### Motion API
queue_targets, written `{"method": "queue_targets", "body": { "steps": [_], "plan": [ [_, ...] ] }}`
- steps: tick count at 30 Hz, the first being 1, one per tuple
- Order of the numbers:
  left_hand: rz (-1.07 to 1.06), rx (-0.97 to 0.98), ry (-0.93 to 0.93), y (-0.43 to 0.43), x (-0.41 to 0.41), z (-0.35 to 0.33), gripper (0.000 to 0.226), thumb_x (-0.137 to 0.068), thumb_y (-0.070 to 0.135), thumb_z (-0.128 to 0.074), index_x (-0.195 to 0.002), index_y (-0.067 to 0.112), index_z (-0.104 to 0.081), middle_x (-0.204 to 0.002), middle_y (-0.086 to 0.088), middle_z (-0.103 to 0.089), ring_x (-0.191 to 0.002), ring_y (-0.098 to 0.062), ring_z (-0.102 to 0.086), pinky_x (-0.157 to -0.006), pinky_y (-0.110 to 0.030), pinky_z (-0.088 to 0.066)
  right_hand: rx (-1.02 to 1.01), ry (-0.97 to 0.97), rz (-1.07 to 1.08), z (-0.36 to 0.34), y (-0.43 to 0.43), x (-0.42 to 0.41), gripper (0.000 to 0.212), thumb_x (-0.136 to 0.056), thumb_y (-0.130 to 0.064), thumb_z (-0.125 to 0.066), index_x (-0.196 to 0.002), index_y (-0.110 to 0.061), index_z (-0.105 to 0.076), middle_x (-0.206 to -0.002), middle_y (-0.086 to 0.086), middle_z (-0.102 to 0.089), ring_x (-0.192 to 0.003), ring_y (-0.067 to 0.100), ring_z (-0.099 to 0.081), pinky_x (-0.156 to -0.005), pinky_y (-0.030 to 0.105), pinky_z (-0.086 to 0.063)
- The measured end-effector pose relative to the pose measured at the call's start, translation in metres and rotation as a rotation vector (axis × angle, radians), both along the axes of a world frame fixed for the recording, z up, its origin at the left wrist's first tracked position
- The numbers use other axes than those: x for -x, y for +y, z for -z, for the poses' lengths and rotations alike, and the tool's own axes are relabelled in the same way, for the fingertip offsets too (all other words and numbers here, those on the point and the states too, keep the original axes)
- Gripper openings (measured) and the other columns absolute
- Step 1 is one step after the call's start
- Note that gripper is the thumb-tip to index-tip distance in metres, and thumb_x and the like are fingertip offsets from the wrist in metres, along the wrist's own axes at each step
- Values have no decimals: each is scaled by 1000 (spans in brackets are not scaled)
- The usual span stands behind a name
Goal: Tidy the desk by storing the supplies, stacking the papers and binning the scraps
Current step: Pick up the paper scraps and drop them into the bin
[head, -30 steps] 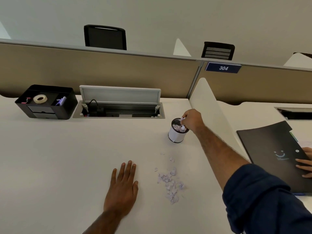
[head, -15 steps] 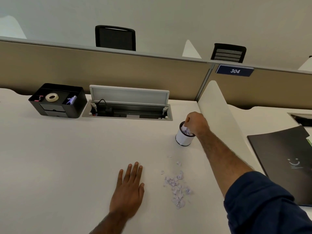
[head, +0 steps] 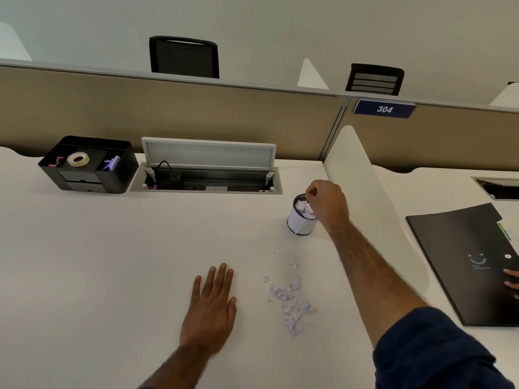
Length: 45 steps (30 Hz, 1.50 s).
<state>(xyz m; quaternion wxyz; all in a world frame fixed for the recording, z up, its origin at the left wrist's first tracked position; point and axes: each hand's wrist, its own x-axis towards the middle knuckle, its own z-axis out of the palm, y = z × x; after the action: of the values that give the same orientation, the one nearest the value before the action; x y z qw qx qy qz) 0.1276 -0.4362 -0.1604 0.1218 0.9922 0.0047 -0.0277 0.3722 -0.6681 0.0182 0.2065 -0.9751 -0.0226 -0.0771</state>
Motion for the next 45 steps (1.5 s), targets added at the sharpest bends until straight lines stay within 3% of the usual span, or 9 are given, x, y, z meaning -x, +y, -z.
{"method": "queue_targets", "body": {
  "steps": [4,9,14,24,30,34,38,41,45],
  "plan": [
    [3,4,-3,-1,-1,1,66,-104,43,-22,-165,22,-6,-173,2,-1,-160,-20,-2,-126,-46,0,-154,-213,-160,26,5,57,13,-88,-11,-62,-94,-13,-74,-95,5,-71,-87,23,-64,-75,32,-49],
    [-4,-5,10,-1,1,-1,66,-104,45,-18,-165,23,-4,-173,2,0,-160,-19,1,-125,-45,2,-1,258,-332,93,-1,88,37,-91,-3,-50,-119,-20,-68,-120,2,-60,-117,22,-53,-97,31,-43],
    [1,0,21,-1,0,0,66,-104,45,-16,-164,25,1,-173,3,4,-159,-18,5,-125,-44,6,202,389,-462,106,7,89,57,-88,5,-43,-140,-19,-51,-133,5,-46,-123,26,-41,-99,43,-45],
    [2,12,33,-2,1,-10,67,-101,48,-4,-162,26,13,-171,5,18,-157,-16,19,-124,-40,16,130,329,-500,123,-28,164,52,-82,10,-46,-125,-11,-63,-123,6,-53,-114,22,-47,-96,35,-46],
    [8,5,39,-1,2,-8,67,-103,47,-7,-162,25,13,-171,4,18,-157,-17,20,-124,-41,16,-89,288,36,112,-63,182,45,-86,7,-46,-117,-15,-69,-119,4,-58,-117,21,-54,-94,29,-46],
    [9,8,34,-1,1,-7,67,-102,47,-8,-163,24,8,-172,4,13,-158,-17,15,-124,-40,16,46,369,-45,111,-38,198,37,-90,0,-48,-120,-13,-65,-120,7,-53,-119,24,-48,-94,31,-45],
    [12,8,38,-2,2,-9,68,-100,49,-2,-162,25,13,-170,5,19,-157,-16,20,-124,-40,17,-104,451,-58,101,-29,198,35,-93,-11,-53,-127,-14,-62,-126,6,-52,-120,24,-55,-98,31,-46],
    [8,8,32,-3,1,-9,68,-100,49,-1,-162,25,13,-170,4,18,-157,-17,20,-124,-40,16,-31,576,58,92,-43,207,71,-77,-41,-79,-135,-15,-48,-130,8,-46,-116,26,-58,-89,32,-49],
    [8,11,23,-3,2,-10,68,-100,49,-2,-163,24,9,-171,3,15,-157,-17,17,-125,-41,15,61,753,150,95,-36,232,84,-67,-34,-89,-128,-13,-36,-127,12,-42,-106,32,-64,-81,33,-53]
  ]
}}
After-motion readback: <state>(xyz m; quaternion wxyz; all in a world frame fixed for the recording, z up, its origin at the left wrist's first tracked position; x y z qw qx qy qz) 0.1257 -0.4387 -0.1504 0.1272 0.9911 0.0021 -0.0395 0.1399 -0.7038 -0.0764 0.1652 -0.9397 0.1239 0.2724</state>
